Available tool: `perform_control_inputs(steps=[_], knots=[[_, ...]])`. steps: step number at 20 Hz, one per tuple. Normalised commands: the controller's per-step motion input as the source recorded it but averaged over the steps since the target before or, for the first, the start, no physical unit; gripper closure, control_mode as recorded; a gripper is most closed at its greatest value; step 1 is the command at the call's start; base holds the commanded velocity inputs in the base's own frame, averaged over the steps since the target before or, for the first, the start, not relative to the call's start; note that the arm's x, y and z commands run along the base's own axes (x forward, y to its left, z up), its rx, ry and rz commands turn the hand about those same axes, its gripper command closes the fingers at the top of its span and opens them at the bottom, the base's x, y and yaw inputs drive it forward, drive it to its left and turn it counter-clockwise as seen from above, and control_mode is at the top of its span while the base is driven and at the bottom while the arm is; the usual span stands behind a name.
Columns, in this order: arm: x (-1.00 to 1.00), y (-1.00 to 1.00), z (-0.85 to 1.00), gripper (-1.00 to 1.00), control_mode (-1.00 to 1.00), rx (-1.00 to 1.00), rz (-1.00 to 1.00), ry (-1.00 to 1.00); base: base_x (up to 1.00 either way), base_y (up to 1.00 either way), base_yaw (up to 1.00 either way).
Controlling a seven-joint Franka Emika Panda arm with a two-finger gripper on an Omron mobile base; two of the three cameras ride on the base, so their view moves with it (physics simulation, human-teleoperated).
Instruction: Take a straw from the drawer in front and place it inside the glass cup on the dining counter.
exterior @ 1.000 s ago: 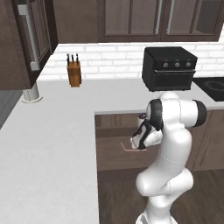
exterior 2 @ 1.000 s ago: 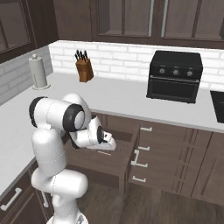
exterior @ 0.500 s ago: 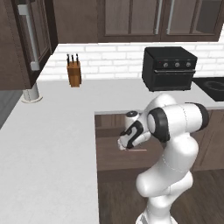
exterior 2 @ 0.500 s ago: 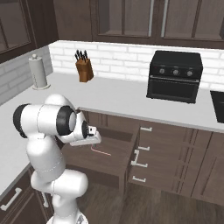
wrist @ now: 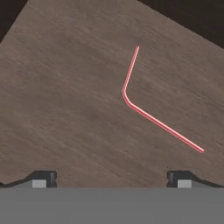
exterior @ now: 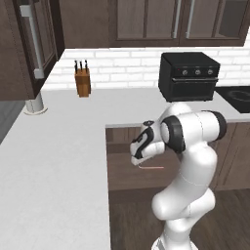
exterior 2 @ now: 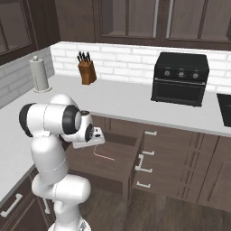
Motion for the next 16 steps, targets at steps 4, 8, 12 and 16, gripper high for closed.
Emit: perform_control_inputs(steps=[4,8,12,16], knots=[[0.14,0.0,-0.3,-1.0,-1.0,0.02,0.11,0.0,0.0,0.0,0.0],[0.29,0.0,-0.27,-1.0,-1.0,0.0,0.03,0.0,0.0,0.0,0.0],[0.38,0.0,-0.25,-1.0,-1.0,0.0,0.0,0.0,0.0,0.0,0.0],[0.36,0.1,-0.34,-1.0,-1.0,0.0,-0.01,0.01,0.0,0.0,0.0]])
